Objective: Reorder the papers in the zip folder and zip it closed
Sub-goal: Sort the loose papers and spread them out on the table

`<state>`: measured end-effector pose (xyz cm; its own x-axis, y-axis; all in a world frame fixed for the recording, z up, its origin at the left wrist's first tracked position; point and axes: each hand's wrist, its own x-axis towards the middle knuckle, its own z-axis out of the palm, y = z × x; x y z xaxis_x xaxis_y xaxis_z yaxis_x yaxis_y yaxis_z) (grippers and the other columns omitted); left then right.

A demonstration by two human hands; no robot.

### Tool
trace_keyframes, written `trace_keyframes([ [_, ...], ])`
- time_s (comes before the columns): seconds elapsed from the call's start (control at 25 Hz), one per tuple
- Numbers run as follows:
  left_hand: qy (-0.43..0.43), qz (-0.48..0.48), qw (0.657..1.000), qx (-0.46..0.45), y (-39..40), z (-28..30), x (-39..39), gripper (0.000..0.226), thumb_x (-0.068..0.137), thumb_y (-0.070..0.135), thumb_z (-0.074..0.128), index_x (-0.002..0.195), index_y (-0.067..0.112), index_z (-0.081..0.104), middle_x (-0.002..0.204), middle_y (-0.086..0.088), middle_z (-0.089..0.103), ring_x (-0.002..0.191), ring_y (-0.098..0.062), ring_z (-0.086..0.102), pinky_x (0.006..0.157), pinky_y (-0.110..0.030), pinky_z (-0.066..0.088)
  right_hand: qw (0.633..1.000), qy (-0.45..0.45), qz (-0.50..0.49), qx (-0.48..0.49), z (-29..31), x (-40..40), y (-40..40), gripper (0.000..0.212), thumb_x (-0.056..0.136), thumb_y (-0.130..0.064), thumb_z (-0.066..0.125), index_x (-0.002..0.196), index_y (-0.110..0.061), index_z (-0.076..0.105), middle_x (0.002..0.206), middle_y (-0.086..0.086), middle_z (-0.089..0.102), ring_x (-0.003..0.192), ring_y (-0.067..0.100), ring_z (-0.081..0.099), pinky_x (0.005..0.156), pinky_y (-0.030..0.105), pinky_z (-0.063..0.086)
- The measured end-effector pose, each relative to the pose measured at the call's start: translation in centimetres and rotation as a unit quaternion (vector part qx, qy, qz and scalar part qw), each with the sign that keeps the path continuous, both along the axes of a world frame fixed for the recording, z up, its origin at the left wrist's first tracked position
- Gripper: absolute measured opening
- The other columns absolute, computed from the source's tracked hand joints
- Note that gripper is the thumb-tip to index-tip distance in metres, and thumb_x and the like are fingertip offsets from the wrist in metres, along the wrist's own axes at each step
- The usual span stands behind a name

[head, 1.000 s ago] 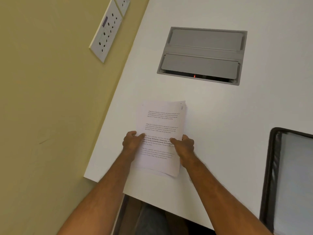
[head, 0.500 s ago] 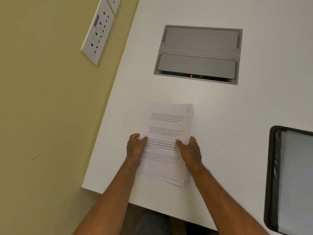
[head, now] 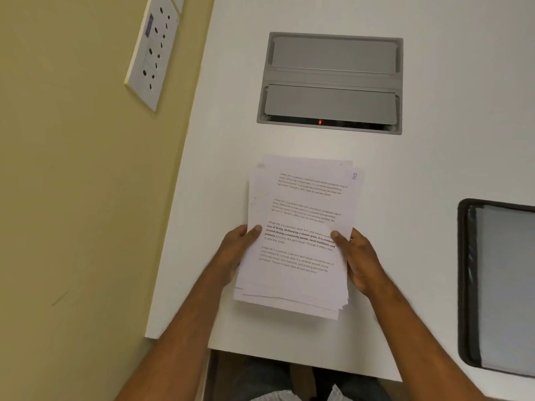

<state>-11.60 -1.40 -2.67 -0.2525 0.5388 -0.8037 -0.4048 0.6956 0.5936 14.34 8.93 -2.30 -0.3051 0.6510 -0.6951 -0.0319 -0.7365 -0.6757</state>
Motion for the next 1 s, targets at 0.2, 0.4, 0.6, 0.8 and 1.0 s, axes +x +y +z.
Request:
trace_keyframes([
  [0.2,-0.090,0.001,0.995,0.034,-0.1,0.5,0.4,0.034,0.104,0.026,0.057,0.134,0.010,0.061,0.125,-0.011,0.072,0.115,-0.029,0.069,0.100,-0.050,0.055,0.997,-0.069,0.028,0.024,0.1,-0.1,-0.1,0.024,0.107,-0.018,0.055,0.127,-0.018,0.069,0.118,0.004,0.076,0.107,0.022,0.074,0.091,0.038,0.058],
  [0.4,-0.077,0.030,0.996,0.041,-0.4,0.0,0.8,0.032,0.105,0.029,0.054,0.132,0.014,0.063,0.123,-0.009,0.073,0.113,-0.027,0.070,0.099,-0.047,0.055,0.971,-0.200,-0.019,0.128,-0.4,0.5,-0.6,0.018,0.105,-0.017,0.057,0.102,-0.017,0.075,0.100,-0.001,0.079,0.090,0.018,0.072,0.081,0.032,0.058],
  [0.6,-0.048,0.046,0.996,0.062,-0.4,0.4,-0.9,0.030,0.104,0.026,0.056,0.129,0.013,0.065,0.120,-0.010,0.074,0.107,-0.027,0.072,0.087,-0.040,0.060,0.951,-0.260,-0.068,0.153,-0.9,2.7,-0.5,0.018,0.105,-0.017,0.055,0.095,-0.009,0.067,0.088,-0.002,0.071,0.081,0.014,0.060,0.077,0.031,0.049],
  [0.8,-0.020,0.071,0.994,0.076,-1.0,2.1,-4.2,0.031,0.104,0.026,0.056,0.131,0.014,0.064,0.123,-0.010,0.073,0.112,-0.029,0.070,0.096,-0.044,0.057,0.935,-0.295,-0.111,0.163,1.0,5.1,0.4,0.019,0.105,-0.015,0.053,0.100,-0.018,0.070,0.092,-0.010,0.071,0.082,0.005,0.063,0.078,0.024,0.049],
  [1.0,-0.028,0.094,0.992,0.085,-1.3,4.2,-5.7,0.028,0.105,0.025,0.054,0.128,0.013,0.065,0.121,-0.011,0.074,0.104,-0.025,0.073,0.082,-0.038,0.062,0.932,-0.299,-0.133,0.153,1.7,6.8,0.7,0.017,0.107,-0.017,0.052,0.105,-0.019,0.069,0.100,-0.006,0.071,0.098,0.021,0.066,0.083,0.030,0.052],
])
